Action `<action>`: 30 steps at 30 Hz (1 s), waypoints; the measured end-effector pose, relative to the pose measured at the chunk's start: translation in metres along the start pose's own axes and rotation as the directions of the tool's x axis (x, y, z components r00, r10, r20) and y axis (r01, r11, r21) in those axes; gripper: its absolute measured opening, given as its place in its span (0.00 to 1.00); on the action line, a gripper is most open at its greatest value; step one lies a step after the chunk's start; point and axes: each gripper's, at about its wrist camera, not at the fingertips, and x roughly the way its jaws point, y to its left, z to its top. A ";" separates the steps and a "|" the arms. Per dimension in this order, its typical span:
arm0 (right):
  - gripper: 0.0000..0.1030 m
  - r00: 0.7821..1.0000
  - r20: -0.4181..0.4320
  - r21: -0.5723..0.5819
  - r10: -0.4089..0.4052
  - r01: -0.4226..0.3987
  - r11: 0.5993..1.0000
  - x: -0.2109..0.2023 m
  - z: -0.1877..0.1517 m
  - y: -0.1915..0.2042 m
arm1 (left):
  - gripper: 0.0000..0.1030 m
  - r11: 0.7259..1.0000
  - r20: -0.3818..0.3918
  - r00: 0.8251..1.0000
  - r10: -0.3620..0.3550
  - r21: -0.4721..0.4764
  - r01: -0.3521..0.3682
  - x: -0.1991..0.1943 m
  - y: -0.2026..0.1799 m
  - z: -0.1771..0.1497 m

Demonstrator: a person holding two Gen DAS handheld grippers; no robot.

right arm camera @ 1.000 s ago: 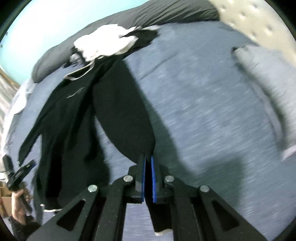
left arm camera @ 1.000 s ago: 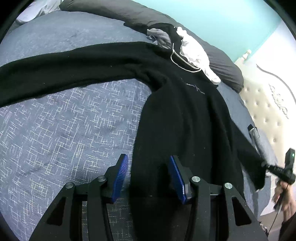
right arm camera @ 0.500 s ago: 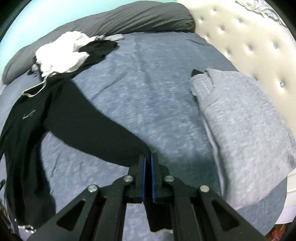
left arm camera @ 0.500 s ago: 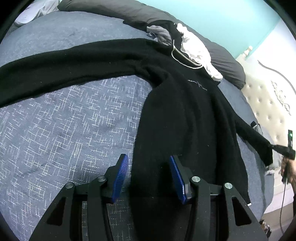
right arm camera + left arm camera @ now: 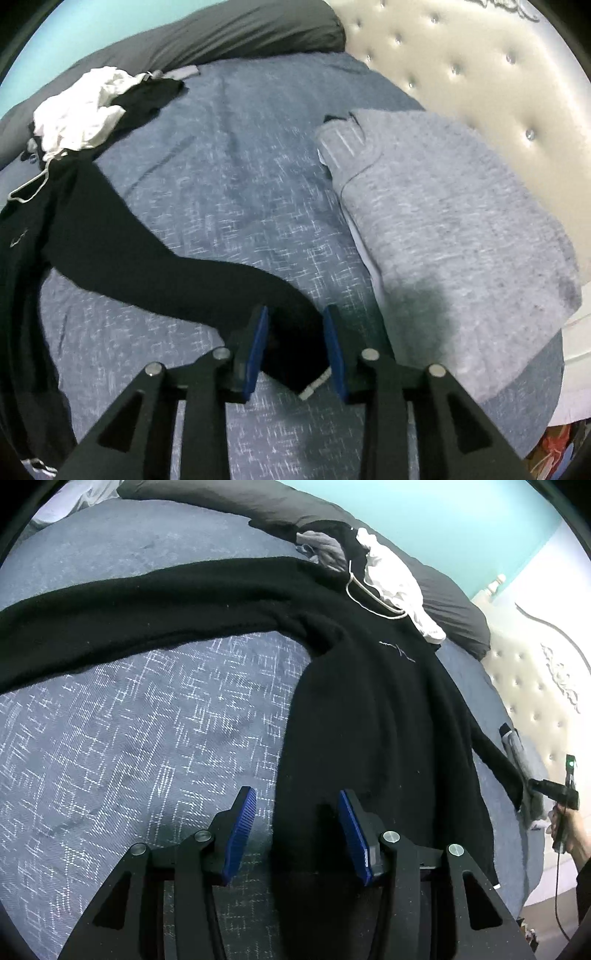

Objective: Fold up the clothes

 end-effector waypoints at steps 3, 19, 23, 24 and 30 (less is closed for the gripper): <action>0.32 0.995 0.011 -0.008 0.098 -0.098 0.995 -0.013 -0.011 0.014 | 0.49 1.000 -0.008 1.000 -0.012 0.002 0.012 -0.002 -0.001 -0.002; 0.45 0.809 -0.357 -0.133 0.466 -0.538 0.832 -0.021 -0.118 0.196 | 0.49 0.998 -0.145 0.988 -0.044 -0.042 0.039 -0.025 0.014 -0.029; 0.48 0.800 -0.381 -0.135 0.464 -0.545 0.827 -0.020 -0.132 0.208 | 0.49 0.998 -0.200 0.979 -0.045 -0.053 0.035 -0.028 0.019 -0.044; 0.49 0.797 -0.387 -0.136 0.464 -0.547 0.826 -0.020 -0.135 0.211 | 0.49 0.998 -0.217 0.975 -0.052 -0.056 0.041 -0.028 0.019 -0.047; 0.50 0.783 -0.419 -0.134 0.460 -0.554 0.821 -0.017 -0.154 0.229 | 0.49 0.992 -0.249 0.963 -0.106 -0.092 0.086 -0.033 0.017 -0.055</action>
